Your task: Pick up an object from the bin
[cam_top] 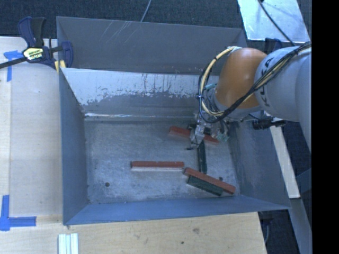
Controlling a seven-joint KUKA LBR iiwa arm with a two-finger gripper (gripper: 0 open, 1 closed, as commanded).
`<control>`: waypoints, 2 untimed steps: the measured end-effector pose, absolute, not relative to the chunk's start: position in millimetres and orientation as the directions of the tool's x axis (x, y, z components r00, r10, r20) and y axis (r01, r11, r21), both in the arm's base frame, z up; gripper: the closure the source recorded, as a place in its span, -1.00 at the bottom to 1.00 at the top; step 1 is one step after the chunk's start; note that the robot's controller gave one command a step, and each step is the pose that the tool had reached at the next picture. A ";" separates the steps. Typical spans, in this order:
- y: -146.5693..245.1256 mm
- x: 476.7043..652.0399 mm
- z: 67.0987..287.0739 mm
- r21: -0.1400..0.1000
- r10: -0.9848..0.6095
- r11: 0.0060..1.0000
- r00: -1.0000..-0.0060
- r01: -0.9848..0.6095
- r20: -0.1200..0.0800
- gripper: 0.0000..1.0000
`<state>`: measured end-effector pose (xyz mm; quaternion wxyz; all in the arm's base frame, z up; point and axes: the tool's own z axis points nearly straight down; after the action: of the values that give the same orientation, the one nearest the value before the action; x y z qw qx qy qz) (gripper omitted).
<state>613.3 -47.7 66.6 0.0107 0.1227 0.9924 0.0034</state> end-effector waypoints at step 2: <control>-48.7 612.9 71.3 0.008 0.256 0.967 -0.966 0.256 -0.019 1.00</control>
Offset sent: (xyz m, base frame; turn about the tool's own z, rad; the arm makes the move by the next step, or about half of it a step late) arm -0.0001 0.0001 0.0281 -0.0001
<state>612.9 -48.7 71.3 0.0098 0.1291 0.9916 0.0026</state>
